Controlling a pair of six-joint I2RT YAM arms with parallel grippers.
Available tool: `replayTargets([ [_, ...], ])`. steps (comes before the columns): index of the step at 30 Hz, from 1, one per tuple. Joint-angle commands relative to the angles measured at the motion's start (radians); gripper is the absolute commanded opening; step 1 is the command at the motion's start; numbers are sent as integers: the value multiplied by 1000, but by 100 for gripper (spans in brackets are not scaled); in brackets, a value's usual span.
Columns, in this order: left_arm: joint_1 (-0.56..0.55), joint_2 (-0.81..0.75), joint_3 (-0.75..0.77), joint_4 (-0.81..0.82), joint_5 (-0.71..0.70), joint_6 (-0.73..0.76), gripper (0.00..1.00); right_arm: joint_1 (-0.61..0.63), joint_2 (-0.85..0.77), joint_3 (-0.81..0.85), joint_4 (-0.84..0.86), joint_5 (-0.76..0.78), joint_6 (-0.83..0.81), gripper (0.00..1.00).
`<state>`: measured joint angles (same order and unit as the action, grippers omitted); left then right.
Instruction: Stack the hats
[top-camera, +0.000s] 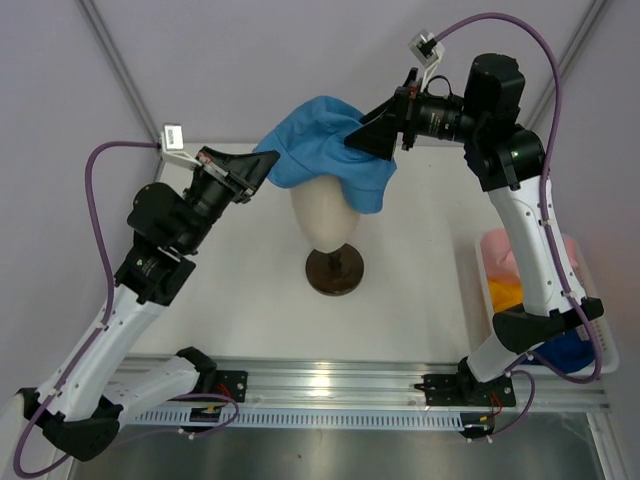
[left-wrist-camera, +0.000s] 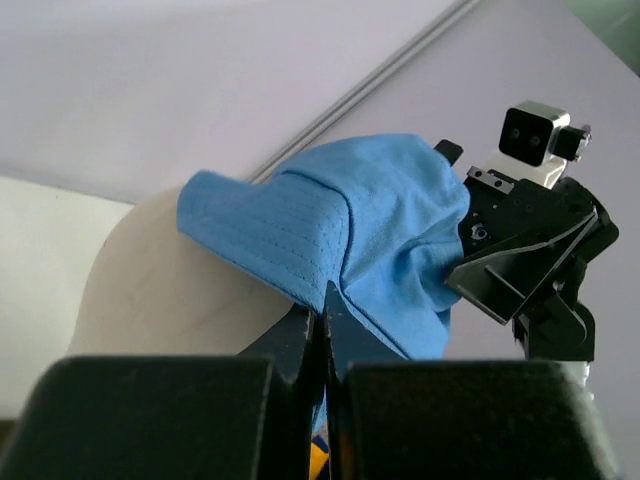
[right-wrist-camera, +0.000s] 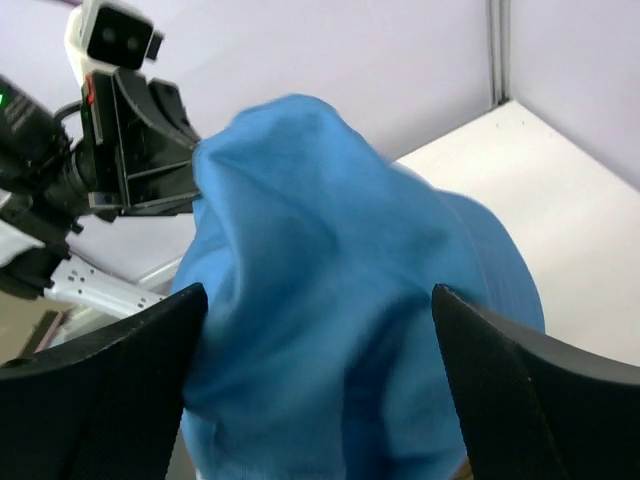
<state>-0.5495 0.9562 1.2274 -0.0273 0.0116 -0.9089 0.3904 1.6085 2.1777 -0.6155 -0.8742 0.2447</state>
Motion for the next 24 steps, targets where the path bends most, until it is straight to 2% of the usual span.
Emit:
replayTargets([
  [1,6,-57,-48,-51,-134,-160,1,-30,-12,24,-10,58,-18,99],
  [5,5,-68,-80,-58,-98,-243,1,-80,-82,-42,6,89,-4,100],
  [12,2,-31,-104,-83,-69,-258,1,-220,-249,-242,158,87,94,99],
  [14,-7,-22,-118,-82,-61,-275,1,-234,-297,-277,157,118,102,99],
  [20,-26,-83,-227,-65,-110,-357,1,-237,-450,-576,215,268,169,100],
  [23,-41,-141,-269,-45,-136,-363,1,-237,-540,-775,351,319,315,100],
  [24,-44,-151,-272,-45,-139,-358,1,-236,-562,-830,472,322,376,100],
])
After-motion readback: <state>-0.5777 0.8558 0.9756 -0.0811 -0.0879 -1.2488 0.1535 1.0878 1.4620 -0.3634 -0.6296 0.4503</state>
